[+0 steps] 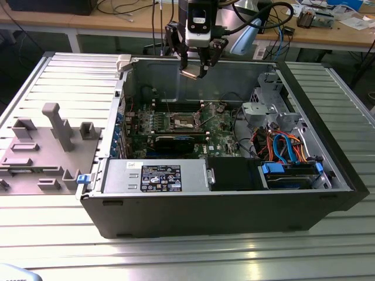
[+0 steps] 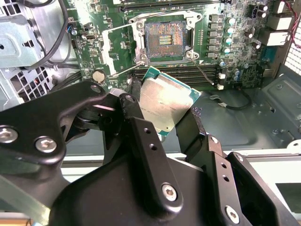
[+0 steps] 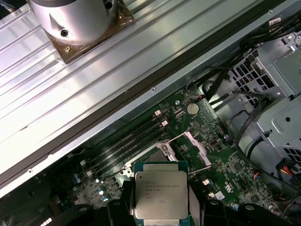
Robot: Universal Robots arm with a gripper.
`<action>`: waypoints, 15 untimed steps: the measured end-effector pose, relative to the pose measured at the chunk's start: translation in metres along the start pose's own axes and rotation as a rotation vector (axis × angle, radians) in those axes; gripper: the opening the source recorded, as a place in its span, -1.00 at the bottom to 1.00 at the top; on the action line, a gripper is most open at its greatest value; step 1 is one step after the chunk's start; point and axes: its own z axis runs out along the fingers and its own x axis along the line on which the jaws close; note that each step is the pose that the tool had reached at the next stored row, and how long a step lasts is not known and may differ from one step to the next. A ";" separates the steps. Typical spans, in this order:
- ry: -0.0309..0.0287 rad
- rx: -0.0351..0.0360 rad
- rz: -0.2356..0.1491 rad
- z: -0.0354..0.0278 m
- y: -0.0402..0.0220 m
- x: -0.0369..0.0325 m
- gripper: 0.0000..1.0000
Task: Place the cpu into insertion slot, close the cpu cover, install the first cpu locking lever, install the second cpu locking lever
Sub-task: 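Place the cpu into insertion slot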
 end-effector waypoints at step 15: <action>-0.0014 -0.0002 0.016 0.0001 -0.0002 -0.0001 0.09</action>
